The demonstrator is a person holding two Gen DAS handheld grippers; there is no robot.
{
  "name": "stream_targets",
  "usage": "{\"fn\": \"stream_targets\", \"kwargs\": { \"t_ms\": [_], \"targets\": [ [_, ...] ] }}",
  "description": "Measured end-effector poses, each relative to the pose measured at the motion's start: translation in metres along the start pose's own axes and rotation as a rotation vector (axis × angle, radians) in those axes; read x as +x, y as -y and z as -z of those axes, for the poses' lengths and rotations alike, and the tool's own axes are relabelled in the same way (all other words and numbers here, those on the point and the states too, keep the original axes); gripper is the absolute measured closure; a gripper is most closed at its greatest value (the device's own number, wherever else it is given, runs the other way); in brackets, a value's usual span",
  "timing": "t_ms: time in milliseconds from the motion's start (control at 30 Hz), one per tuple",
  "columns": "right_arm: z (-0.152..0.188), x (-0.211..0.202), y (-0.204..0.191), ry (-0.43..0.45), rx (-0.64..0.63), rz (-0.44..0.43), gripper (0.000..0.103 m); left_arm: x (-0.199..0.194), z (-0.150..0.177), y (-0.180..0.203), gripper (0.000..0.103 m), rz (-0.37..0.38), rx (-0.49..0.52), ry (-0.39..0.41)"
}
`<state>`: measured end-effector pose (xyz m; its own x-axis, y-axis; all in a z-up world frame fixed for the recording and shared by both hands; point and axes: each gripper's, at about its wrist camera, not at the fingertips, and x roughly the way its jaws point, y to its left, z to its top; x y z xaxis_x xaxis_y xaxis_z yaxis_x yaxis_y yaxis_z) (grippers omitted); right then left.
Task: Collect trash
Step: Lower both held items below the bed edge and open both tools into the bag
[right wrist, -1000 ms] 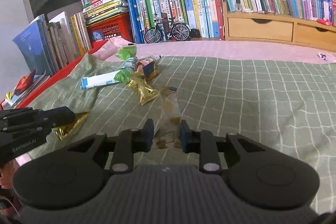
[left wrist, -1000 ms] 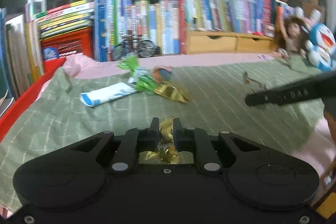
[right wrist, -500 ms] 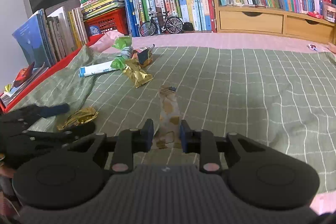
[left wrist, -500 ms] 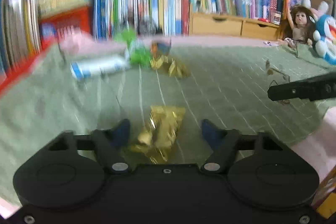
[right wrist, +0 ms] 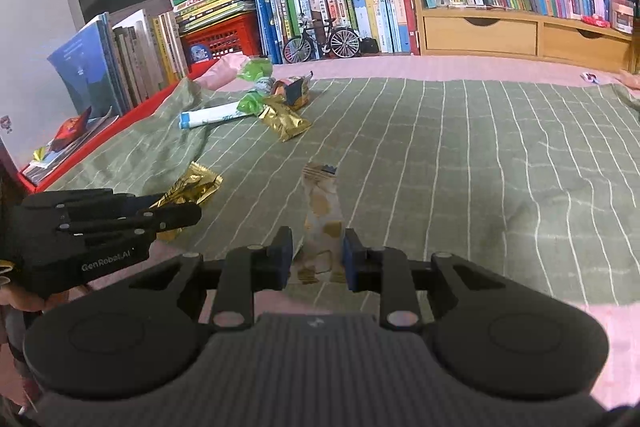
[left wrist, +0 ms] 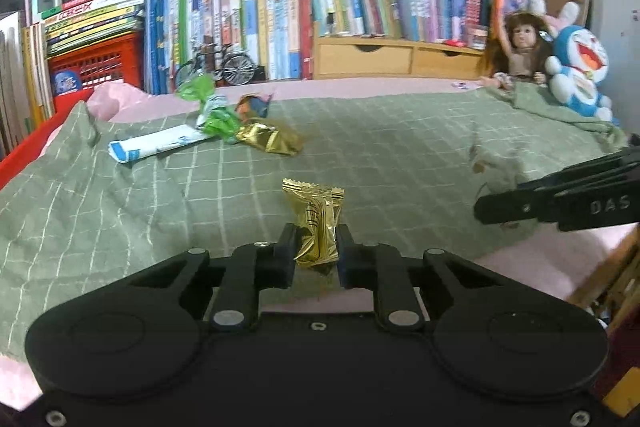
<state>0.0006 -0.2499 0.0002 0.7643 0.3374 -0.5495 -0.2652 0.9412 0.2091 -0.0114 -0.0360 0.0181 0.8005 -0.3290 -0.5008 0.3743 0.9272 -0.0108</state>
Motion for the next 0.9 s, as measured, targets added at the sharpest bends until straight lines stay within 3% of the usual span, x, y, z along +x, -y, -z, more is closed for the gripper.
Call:
{"fn": "stream_targets", "kwargs": {
  "t_ms": [433, 667, 900],
  "targets": [
    [0.057, -0.048, -0.007, -0.063, 0.077, -0.032, 0.072, -0.075, 0.04, 0.05, 0.085, 0.142, 0.023, -0.012],
    [0.089, -0.059, -0.017, -0.176, 0.023, -0.079, 0.074, -0.093, 0.073, 0.065, 0.085, 0.194, 0.024, -0.104],
    [0.12, -0.043, -0.018, -0.334, 0.024, -0.066, 0.074, -0.078, 0.107, 0.072, 0.085, 0.206, 0.019, -0.239]
  ]
}}
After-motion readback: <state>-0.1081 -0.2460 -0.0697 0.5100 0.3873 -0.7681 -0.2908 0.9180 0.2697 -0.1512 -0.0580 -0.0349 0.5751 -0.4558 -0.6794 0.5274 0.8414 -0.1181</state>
